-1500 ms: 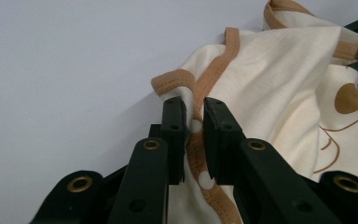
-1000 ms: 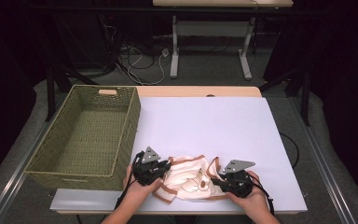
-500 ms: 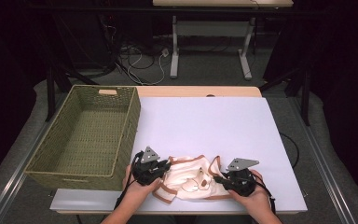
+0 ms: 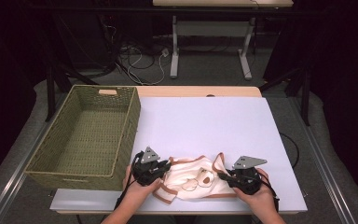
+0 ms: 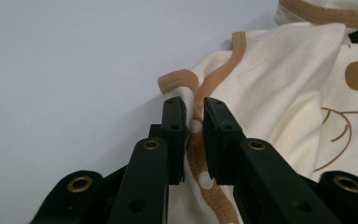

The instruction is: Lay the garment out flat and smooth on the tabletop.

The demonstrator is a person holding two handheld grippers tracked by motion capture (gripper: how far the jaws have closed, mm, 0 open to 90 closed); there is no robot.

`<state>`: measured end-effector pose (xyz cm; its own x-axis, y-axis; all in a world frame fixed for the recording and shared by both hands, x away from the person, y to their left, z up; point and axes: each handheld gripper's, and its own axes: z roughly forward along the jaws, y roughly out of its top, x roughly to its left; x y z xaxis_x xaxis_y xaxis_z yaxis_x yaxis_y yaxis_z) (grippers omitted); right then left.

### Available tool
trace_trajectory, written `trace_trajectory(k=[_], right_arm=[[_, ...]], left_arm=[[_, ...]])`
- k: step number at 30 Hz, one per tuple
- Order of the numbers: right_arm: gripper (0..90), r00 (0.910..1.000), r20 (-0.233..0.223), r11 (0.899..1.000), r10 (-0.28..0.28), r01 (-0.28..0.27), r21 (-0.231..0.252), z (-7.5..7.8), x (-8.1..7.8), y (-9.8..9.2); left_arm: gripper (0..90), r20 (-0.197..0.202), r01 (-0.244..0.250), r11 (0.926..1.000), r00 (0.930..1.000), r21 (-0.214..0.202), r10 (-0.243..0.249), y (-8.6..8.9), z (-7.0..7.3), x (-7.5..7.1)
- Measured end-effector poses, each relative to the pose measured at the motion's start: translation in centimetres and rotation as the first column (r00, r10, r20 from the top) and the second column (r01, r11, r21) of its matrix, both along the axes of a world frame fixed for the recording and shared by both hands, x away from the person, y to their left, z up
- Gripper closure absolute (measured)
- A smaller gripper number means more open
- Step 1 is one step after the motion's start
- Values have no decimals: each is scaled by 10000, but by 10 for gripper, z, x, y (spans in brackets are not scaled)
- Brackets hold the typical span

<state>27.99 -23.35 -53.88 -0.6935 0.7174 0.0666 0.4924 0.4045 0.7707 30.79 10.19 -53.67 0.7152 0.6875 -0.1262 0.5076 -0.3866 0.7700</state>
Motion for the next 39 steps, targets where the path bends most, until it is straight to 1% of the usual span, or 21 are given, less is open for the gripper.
trace_trajectory(k=[1, 4, 6, 8, 9, 11, 13, 15, 17, 22, 24, 26, 27, 29, 31, 33, 34, 36, 37, 38, 39], right_arm=[[791, 10000, -72, 10000, -3, 3, -29, 1, 0, -1], [792, 9999, 82, 9999, -101, 100, 120, 3, 1, -4], [793, 9997, 90, 9997, -208, 206, 141, 5, 1, -6], [793, 9997, 86, 9996, -226, 225, 154, 8, 2, -8], [793, 9996, 174, 9996, -229, 225, 177, 9, 3, -9], [794, 9995, 182, 9994, -272, 268, 217, 11, 3, -11], [794, 9991, 211, 9988, -359, 351, 354, 13, 3, -13], [794, 9992, 221, 9991, -329, 323, 278, 16, 4, -16], [794, 9989, 210, 9985, -421, 413, 365, 17, 4, -18], [794, 9986, 280, 9984, -454, 444, 359, 16, 6, -18], [794, 9987, 239, 9986, -448, 441, 302, 17, 5, -18], [794, 9986, 269, 9983, -465, 455, 356, 17, 6, -19], [794, 9987, 186, 9984, -466, 460, 343, 18, 5, -19], [794, 9982, 309, 9982, -514, 504, 324, 19, 6, -20], [795, 9981, 342, 9980, -508, 495, 384, 21, 7, -21], [795, 9983, 267, 9980, -515, 505, 376, 23, 7, -21], [795, 9981, 340, 9982, -521, 510, 323, 24, 8, -21], [796, 9980, 312, 9979, -554, 543, 348, 27, 8, -23], [796, 9980, 354, 9982, -527, 516, 303, 29, 8, -24], [796, 9979, 348, 9982, -543, 533, 287, 30, 8, -26], [796, 9981, 235, 9979, -566, 558, 335, 30, 7, -27]], left_arm=[[792, -10, -18, 10000, 10000, -32, 18, 0, 0, 0], [792, 12, 16, 10000, 10000, -24, -16, -1, 0, -1], [792, -134, -22, 9999, 9999, -157, 20, -3, 0, -2], [792, -150, 51, 9999, 9999, -159, -54, -3, 0, -2], [792, -159, 31, 9997, 9999, -245, -35, -4, -1, -2], [792, -109, 110, 9997, 9999, -214, -113, -6, -1, -3], [792, -153, 159, 9995, 9997, -270, -164, -8, -1, -4], [792, -155, 202, 9995, 9997, -252, -205, -10, -1, -5], [792, -121, 293, 9993, 9995, -241, -296, -12, -1, -6], [792, -145, 257, 9990, 9996, -357, -262, -13, -1, -7], [792, -56, 288, 9990, 9996, -330, -290, -13, 0, -7], [792, -69, 312, 9990, 9995, -333, -314, -13, 0, -7], [792, -79, 314, 9989, 9995, -359, -317, -14, 0, -8], [792, -120, 324, 9987, 9994, -386, -329, -15, -1, -9], [792, -69, 377, 9989, 9993, -285, -379, -16, -1, -9], [792, -154, 334, 9986, 9993, -420, -341, -19, -1, -10], [792, -88, 414, 9985, 9991, -370, -417, -20, -1, -10], [792, -162, 497, 9979, 9986, -414, -504, -22, -1, -11], [792, -65, 507, 9980, 9987, -379, -509, -23, -1, -11], [792, -104, 561, 9975, 9983, -440, -567, -25, -1, -12], [792, -62, 625, 9972, 9980, -409, -628, -26, 0, -12]])
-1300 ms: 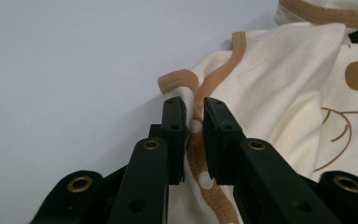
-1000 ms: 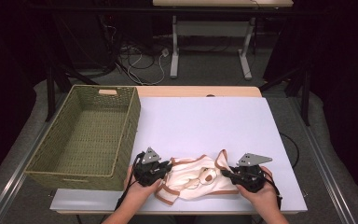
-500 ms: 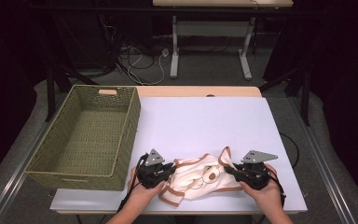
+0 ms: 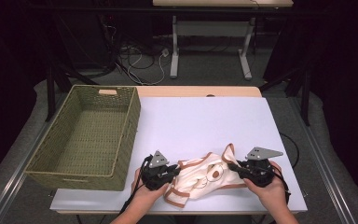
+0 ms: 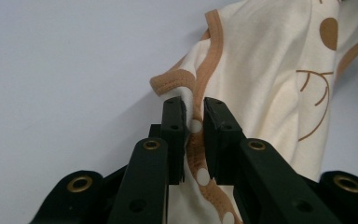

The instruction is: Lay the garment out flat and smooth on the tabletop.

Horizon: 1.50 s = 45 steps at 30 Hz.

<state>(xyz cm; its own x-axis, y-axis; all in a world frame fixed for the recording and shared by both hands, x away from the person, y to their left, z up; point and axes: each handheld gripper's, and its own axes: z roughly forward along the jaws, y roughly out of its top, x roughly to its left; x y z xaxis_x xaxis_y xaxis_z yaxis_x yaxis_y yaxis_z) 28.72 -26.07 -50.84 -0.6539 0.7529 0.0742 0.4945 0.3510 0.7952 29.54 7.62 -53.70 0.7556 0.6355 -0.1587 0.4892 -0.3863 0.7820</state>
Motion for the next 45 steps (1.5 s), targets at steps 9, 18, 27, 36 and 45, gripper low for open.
trace_trajectory(k=[9, 18, 27, 36, 45], right_arm=[[796, 10000, -43, 10000, -50, 50, -33, 2, 3, -8], [795, 9999, 12, 9996, -128, 128, -256, 5, 14, -8], [796, 9999, 121, 9980, 69, -62, -626, 13, 36, 9], [796, 10000, 24, 9980, 56, -54, -629, 16, 59, 20], [796, 9999, 58, 9975, 109, -105, -695, 21, 78, 33]], left_arm=[[792, -91, 254, 9997, 9996, -68, -255, -9, 1, -6], [792, -82, 331, 9993, 9994, -175, -332, -14, 1, -11], [792, -6, 473, 9988, 9989, -145, -473, -16, 0, -13], [792, 37, 593, 9982, 9982, -89, -593, -20, -1, -16], [792, 42, 650, 9979, 9979, -55, -650, -22, -1, -19]])
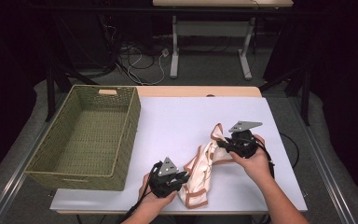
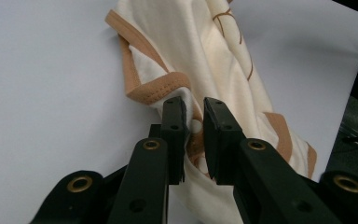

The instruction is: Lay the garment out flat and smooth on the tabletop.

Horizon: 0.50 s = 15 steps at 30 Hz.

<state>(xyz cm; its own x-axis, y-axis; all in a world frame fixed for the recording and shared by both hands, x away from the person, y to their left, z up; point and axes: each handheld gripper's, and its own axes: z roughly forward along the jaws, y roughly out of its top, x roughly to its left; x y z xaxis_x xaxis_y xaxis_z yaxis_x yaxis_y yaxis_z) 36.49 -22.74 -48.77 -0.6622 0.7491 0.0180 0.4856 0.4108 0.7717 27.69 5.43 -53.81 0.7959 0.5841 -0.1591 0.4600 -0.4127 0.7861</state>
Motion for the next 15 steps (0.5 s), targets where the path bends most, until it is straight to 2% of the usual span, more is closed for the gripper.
trace_trajectory(k=[6, 11, 15], right_arm=[[796, 9999, 86, 9999, 118, -118, -22, 4, 11, 10], [796, 9999, 141, 9997, 87, -90, 233, 7, 18, 18], [797, 9997, 204, 9996, 111, -116, 249, 8, 22, 24]], left_arm=[[792, 60, 18, 10000, 10000, 15, -18, 1, 0, 0], [792, 57, 6, 10000, 10000, -33, -5, 1, 1, -1], [792, 132, 3, 10000, 9999, -59, -3, 0, 1, -1]])
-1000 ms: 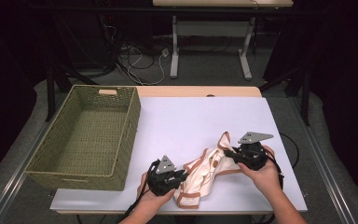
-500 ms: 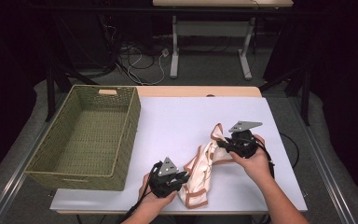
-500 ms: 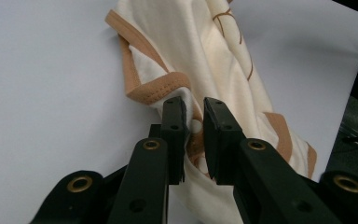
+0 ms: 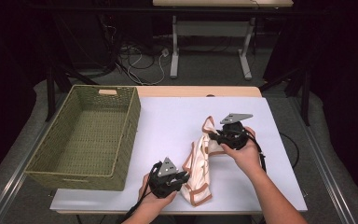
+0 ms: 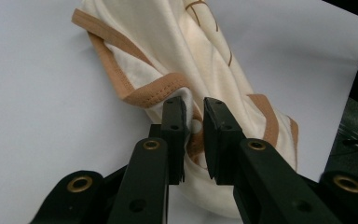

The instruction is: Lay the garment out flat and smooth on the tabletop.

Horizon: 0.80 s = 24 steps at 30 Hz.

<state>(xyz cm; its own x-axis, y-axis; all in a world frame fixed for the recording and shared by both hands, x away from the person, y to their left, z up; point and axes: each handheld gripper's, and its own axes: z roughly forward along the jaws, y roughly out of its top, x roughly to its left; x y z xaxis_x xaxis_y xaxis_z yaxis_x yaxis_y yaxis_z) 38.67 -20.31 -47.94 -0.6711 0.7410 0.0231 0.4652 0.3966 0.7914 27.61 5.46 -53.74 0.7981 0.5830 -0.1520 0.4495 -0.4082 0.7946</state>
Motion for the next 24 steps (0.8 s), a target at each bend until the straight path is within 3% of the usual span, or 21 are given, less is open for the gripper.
trace_trajectory(k=[9, 24], right_arm=[[797, 10000, 81, 10000, -52, 52, 27, 1, 9, 12], [785, 9993, -241, 9987, -292, 281, -433, -24, 26, 20]], left_arm=[[792, 92, -95, 10000, 9999, -15, 95, 0, 0, 0], [793, -39, -175, 9998, 9998, 49, 175, 0, -4, 1]])
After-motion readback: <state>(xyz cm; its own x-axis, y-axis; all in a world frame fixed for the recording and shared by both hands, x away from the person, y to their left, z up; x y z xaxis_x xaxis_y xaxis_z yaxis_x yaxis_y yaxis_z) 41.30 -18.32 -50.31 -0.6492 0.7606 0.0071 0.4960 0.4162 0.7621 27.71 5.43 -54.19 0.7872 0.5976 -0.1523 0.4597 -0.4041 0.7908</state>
